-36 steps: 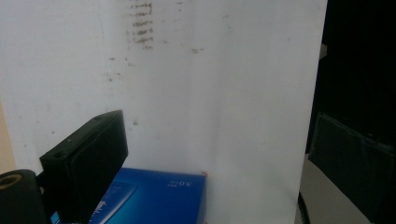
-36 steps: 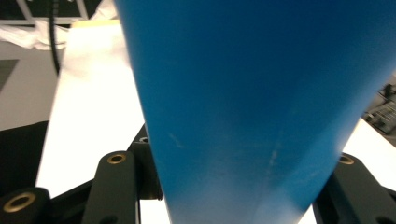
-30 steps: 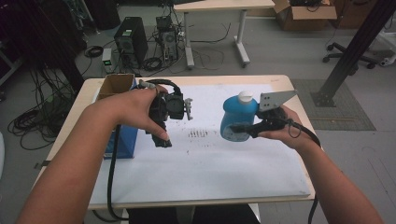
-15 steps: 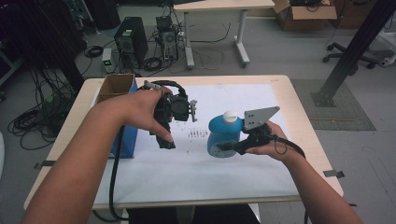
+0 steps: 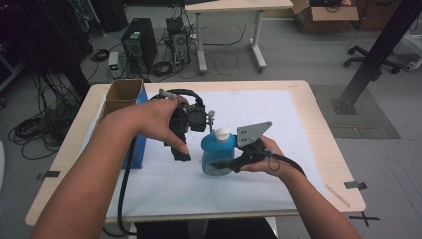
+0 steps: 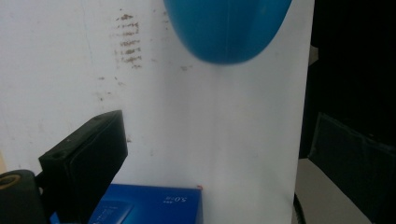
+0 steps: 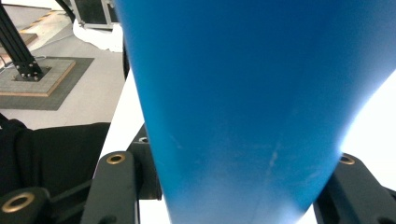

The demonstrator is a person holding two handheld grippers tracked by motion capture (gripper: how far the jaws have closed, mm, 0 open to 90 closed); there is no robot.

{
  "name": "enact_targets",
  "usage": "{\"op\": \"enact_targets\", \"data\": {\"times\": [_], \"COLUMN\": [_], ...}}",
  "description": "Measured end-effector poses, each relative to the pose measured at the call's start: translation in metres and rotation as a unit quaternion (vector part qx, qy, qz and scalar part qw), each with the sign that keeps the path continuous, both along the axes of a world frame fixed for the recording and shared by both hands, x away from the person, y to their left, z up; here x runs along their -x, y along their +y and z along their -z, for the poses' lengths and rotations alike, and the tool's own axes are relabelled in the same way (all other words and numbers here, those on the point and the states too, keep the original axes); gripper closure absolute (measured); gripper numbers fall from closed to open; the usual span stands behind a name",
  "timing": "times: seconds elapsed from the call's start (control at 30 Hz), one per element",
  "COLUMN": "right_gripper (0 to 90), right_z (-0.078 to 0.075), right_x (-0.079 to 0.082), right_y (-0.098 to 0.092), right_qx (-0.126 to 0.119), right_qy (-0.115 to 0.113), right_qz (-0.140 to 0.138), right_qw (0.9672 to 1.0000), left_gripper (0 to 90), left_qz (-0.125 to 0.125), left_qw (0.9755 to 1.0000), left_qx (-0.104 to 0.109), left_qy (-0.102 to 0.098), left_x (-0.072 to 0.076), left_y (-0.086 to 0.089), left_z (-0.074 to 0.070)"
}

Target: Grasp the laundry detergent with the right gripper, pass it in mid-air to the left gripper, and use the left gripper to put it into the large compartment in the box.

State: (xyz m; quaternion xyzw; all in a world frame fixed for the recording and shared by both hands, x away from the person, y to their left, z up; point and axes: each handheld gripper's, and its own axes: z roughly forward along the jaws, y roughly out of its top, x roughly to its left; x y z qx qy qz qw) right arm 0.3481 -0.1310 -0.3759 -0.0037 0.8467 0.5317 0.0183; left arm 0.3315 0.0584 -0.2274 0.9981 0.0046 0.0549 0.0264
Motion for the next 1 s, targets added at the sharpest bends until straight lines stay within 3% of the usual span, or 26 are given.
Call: {"op": "enact_targets", "data": {"times": [0.5,1.0], "right_gripper": [45.2,45.1], "right_z": [0.014,0.011], "right_x": [0.004,0.003], "right_y": [0.039,0.059], "right_qx": [0.002,-0.006], "right_qy": [0.003,0.003], "right_qz": [-0.016,-0.019], "right_qw": [0.9999,0.9998], "left_gripper": [4.4,4.4], "left_qz": [-0.006,-0.004], "left_qw": [0.9999,0.9999], "left_qx": [0.001,-0.002], "left_qy": [0.010,0.014], "left_x": [0.003,0.003], "left_y": [0.000,-0.002], "left_z": [0.007,0.011]}}
